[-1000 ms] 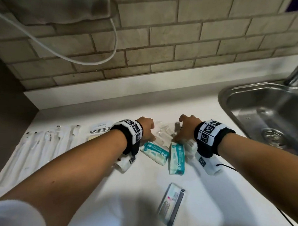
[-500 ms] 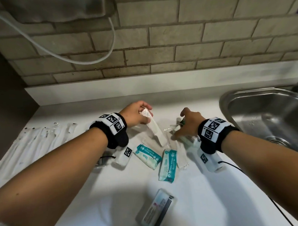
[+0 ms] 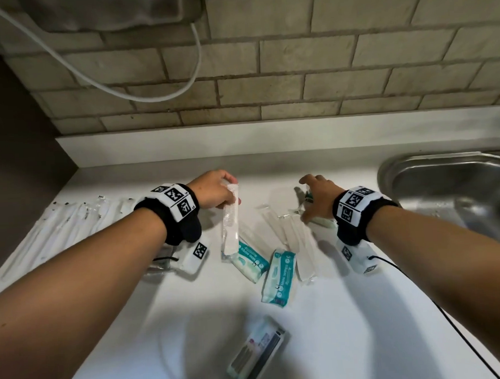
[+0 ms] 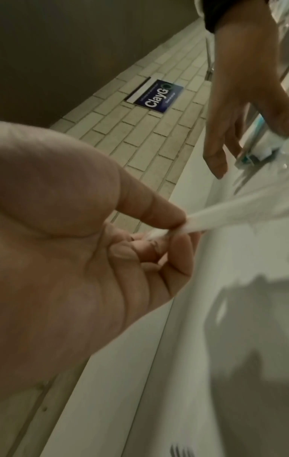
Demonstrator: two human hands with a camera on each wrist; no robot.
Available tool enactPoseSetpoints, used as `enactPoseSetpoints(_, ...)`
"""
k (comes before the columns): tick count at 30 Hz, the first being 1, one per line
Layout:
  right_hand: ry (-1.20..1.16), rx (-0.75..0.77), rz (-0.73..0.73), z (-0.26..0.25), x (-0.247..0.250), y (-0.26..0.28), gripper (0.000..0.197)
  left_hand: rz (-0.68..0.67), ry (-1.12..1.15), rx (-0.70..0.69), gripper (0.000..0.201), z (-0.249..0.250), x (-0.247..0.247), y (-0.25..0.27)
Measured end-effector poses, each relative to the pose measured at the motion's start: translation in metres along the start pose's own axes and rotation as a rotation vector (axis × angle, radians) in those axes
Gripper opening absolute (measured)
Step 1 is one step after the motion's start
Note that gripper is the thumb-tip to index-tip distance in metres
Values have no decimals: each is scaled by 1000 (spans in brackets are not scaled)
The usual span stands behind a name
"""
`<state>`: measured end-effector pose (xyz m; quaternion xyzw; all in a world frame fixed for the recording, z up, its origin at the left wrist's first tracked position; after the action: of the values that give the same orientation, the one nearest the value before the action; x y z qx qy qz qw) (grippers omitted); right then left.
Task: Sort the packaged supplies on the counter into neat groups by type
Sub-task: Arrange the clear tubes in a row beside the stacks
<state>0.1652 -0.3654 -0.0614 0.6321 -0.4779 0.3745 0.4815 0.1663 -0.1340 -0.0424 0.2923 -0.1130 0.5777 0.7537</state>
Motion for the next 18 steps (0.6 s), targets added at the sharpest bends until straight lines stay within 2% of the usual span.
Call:
enactPoseSetpoints(4, 64, 62, 25, -8, -2, 8, 84, 25, -152, 39, 25, -20, 3, -3)
enactPoseSetpoints(7, 57, 73, 80, -19, 0, 21, 46, 15, -261, 75, 35, -32, 6, -4)
enactPoseSetpoints(9, 81, 38, 46, -26, -4, 31, 33, 43, -291, 89, 38, -38, 12, -3)
enactPoseSetpoints(13, 187, -59, -137, -32, -24, 47, 40, 69, -398, 127, 47, -51, 13, 1)
enactPoseSetpoints(16, 286, -87, -155, -35, -34, 48, 44, 72, -560, 84, 57, -47, 4, 7)
enactPoseSetpoints(18, 260, -111, -148, -34, -37, 47, 42, 75, -669, 23, 58, -38, -4, 15)
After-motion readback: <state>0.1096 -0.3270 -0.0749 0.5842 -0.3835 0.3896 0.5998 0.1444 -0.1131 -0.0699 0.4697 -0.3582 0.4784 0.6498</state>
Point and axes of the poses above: each hand's wrist, its own y-axis away from the middle knuckle, its own x-axis out of the back of the hand, z = x × y, the point moved 7 cm from there along -y, towards the middle knuckle, and after that the axes turned 1 degree about z, right-handed, at the moved point
